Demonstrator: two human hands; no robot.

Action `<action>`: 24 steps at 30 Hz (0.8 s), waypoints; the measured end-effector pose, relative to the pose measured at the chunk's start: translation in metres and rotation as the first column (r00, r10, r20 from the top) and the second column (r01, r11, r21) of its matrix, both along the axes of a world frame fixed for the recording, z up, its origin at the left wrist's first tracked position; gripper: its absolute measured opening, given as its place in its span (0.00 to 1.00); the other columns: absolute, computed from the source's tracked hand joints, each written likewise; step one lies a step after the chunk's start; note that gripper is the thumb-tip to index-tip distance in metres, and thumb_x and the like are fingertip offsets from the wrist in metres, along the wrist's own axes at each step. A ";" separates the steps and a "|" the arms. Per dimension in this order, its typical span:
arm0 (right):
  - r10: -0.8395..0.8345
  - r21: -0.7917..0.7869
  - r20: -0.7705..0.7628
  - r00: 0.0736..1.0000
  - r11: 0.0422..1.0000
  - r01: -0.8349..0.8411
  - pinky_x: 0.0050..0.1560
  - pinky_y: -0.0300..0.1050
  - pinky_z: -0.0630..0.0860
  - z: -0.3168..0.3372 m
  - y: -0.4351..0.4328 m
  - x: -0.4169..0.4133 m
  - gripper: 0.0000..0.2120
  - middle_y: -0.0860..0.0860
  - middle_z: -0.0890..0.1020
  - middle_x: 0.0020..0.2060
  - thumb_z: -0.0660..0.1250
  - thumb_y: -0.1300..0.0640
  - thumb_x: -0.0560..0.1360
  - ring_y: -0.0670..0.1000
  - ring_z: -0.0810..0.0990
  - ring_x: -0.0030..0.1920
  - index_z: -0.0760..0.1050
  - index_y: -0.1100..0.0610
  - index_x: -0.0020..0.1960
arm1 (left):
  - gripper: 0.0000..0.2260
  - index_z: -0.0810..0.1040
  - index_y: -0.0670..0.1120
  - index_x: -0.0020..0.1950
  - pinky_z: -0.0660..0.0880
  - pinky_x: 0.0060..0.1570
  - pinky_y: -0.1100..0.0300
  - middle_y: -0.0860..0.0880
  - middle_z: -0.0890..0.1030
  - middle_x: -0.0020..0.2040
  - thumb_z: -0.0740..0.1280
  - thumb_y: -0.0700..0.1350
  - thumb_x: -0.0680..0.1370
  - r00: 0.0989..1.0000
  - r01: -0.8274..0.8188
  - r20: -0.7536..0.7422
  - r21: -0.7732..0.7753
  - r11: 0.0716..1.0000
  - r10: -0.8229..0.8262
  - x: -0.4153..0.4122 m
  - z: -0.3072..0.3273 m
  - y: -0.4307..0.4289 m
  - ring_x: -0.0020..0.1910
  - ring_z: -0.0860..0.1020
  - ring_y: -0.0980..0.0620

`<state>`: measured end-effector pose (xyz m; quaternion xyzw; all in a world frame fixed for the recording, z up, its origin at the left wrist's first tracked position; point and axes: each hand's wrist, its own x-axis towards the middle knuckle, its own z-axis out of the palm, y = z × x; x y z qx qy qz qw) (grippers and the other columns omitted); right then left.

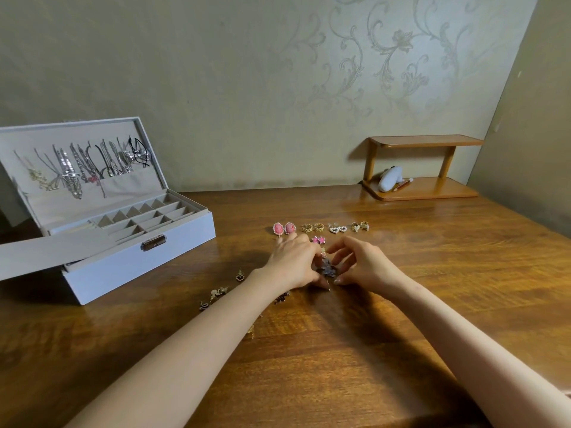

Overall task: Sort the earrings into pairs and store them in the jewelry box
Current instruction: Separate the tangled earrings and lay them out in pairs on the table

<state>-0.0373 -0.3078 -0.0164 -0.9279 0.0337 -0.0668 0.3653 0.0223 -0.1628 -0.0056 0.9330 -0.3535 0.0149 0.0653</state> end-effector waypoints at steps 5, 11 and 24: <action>-0.015 -0.017 0.008 1.000 1.000 0.015 0.44 0.43 0.79 0.002 0.001 -0.002 0.24 0.51 0.79 0.46 0.75 0.69 0.63 0.49 0.80 0.41 0.74 0.56 0.55 | 0.23 0.74 0.50 0.62 0.62 0.64 0.51 0.47 0.72 0.62 0.71 0.57 0.70 1.000 -0.002 0.003 -0.032 0.999 0.002 0.001 0.000 0.011 0.65 0.65 0.47; -0.049 0.009 0.130 0.990 0.999 0.048 0.38 0.37 0.76 0.007 0.012 0.000 0.13 0.50 0.81 0.42 0.72 0.65 0.69 0.47 0.79 0.39 0.77 0.54 0.50 | 0.13 0.74 0.50 0.55 0.68 0.51 0.59 0.53 0.78 0.52 0.70 0.51 0.73 0.997 -0.067 0.015 -0.235 0.970 0.072 0.003 0.008 0.043 0.55 0.74 0.53; 0.122 -0.048 0.200 0.972 0.992 -0.115 0.37 0.32 0.69 0.005 0.088 0.033 0.07 0.47 0.81 0.42 0.70 0.57 0.72 0.39 0.73 0.36 0.81 0.55 0.50 | 0.05 0.76 0.51 0.46 0.73 0.45 0.60 0.52 0.78 0.50 0.69 0.43 0.74 0.944 -0.328 -0.057 -0.224 0.918 0.324 0.021 0.011 0.112 0.49 0.77 0.53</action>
